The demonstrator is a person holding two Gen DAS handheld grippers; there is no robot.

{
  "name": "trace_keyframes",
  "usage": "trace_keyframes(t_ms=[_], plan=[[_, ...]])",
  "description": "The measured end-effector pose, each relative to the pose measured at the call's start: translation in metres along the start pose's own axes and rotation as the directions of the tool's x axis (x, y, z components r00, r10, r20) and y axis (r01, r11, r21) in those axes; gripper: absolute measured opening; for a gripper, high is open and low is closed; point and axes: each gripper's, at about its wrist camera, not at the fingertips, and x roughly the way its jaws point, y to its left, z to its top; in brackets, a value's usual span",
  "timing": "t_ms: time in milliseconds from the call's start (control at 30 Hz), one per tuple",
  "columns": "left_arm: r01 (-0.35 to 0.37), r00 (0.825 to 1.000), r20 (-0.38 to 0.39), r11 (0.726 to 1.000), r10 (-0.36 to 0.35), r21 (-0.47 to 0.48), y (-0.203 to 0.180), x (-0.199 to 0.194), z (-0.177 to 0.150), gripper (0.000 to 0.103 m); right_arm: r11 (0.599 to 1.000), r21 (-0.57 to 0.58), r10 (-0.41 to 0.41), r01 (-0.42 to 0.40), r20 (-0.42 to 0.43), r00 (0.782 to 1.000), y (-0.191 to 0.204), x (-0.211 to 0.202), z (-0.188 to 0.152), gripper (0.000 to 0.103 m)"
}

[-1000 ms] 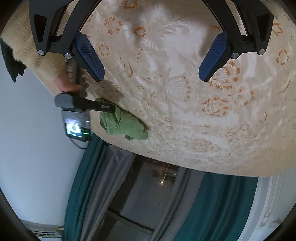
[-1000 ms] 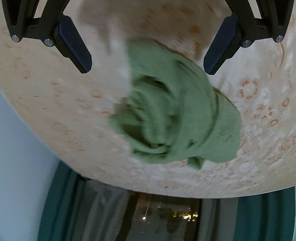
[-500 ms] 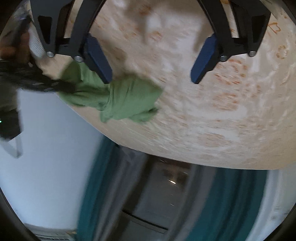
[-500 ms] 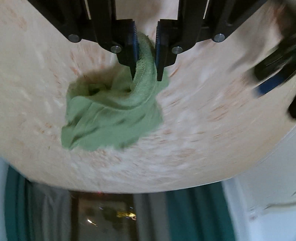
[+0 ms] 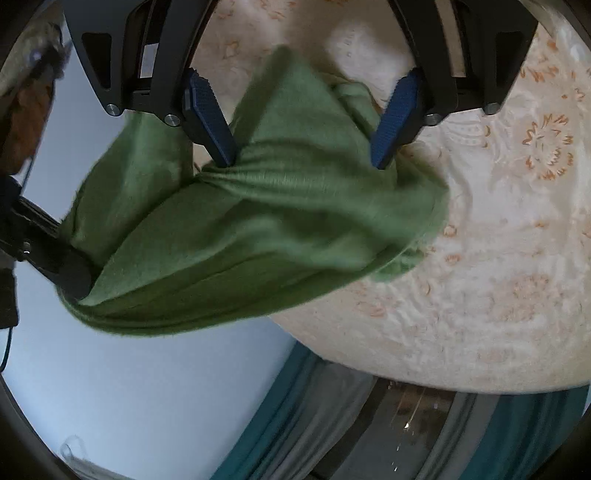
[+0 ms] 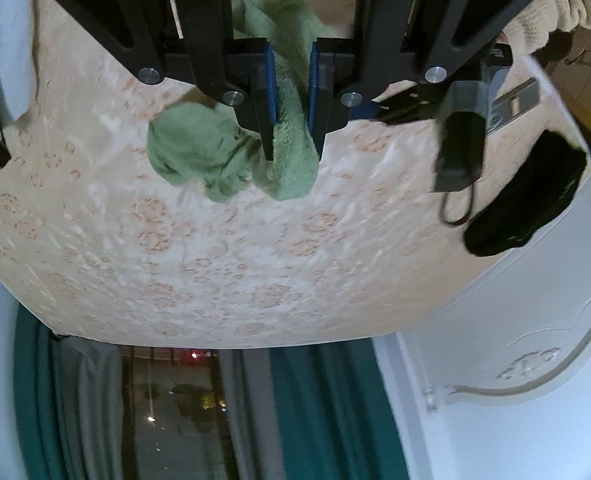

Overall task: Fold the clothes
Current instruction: 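Grasp another shirt edge with the left gripper while the right gripper lifts the shirt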

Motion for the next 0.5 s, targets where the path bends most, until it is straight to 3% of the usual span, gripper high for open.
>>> trace_keyframes(t_ms=[67,200,300,400,500], plan=[[-0.07,0.998,0.001,0.997,0.07,0.029,-0.009,-0.008,-0.003,0.007,1.0,0.009,0.002,-0.002,0.029,1.0,0.003,-0.016,-0.005,0.01],[-0.168,0.983,0.066,0.984,0.172,-0.065,0.013,-0.044,0.0,0.007,0.999,0.038,-0.016,0.012,0.127,0.992,-0.004,-0.058,-0.009,0.007],[-0.224,0.96,0.141,0.965,0.243,-0.139,0.032,-0.089,0.009,0.007,0.996,0.077,-0.054,0.042,0.164,0.985,-0.018,-0.081,-0.014,0.007],[-0.303,0.918,0.221,0.941,0.33,-0.148,0.039,-0.136,0.026,0.007,0.993,0.111,-0.072,0.052,0.183,0.981,-0.027,-0.095,-0.018,0.006],[-0.357,0.864,0.32,0.921,0.39,-0.158,0.04,-0.192,0.04,0.007,0.988,0.147,-0.085,0.052,0.224,0.971,-0.032,-0.108,-0.018,0.006]])
